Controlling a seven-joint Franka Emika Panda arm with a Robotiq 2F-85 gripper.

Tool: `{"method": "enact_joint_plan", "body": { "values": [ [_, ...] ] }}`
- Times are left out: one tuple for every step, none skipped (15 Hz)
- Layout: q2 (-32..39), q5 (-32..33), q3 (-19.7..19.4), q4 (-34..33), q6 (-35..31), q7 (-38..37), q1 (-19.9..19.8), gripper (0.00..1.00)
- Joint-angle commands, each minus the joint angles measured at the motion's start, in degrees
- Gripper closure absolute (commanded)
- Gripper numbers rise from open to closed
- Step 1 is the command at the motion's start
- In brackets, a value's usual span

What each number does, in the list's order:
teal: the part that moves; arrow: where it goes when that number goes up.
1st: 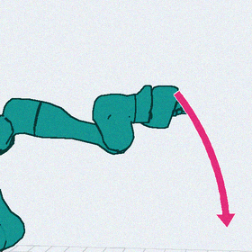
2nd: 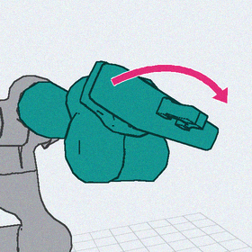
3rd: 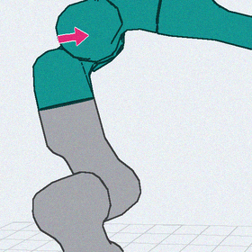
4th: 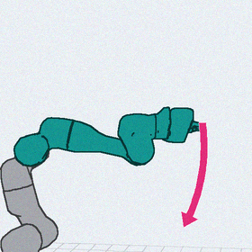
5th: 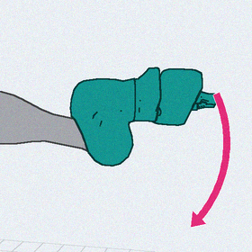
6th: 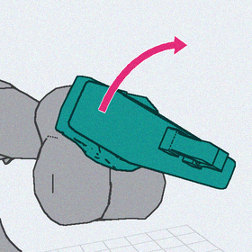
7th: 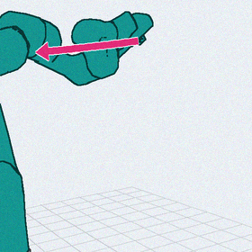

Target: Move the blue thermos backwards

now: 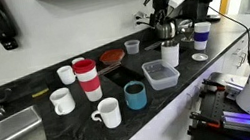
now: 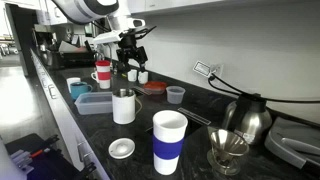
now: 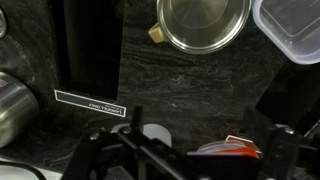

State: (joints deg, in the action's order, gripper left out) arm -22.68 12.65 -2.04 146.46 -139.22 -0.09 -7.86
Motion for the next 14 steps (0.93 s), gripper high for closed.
{"method": "enact_joint_plan", "body": {
  "values": [
    [0.0, 0.1, -0.2, -0.1, 0.2, 0.0, 0.2, 0.0],
    [-0.6, -1.1, -0.6, 0.3, 0.2, 1.5, 1.2, 0.0],
    [-1.0, -2.4, -1.0, 0.5, 0.5, 2.9, 2.2, 0.0],
    [-1.4, -3.3, -1.1, 0.8, 0.6, 4.2, 3.1, 0.0],
    [-1.8, -4.1, -1.0, 1.0, 0.8, 5.1, 4.0, 0.0],
    [-2.0, -4.1, -0.5, 1.3, 0.6, 5.1, 4.5, 0.0],
    [-2.1, -3.5, 0.1, 1.6, 0.2, 4.5, 4.6, 0.0],
    [-1.1, -3.1, 0.2, 0.7, 0.3, 3.0, 4.2, 0.0],
    [-1.3, -3.2, 0.3, 1.0, 0.3, 3.1, 4.6, 0.0],
    [-1.4, -3.2, 0.4, 1.1, 0.3, 3.1, 4.7, 0.0],
    [-1.5, -3.2, 0.3, 1.1, 0.3, 3.2, 4.7, 0.0],
    [-1.5, -3.2, 0.2, 1.1, 0.3, 3.2, 4.7, 0.0],
    [-1.5, -3.2, 0.2, 1.1, 0.3, 3.2, 4.7, 0.0],
    [-1.5, -3.2, 0.2, 1.1, 0.3, 3.2, 4.7, 0.0]
  ]
}}
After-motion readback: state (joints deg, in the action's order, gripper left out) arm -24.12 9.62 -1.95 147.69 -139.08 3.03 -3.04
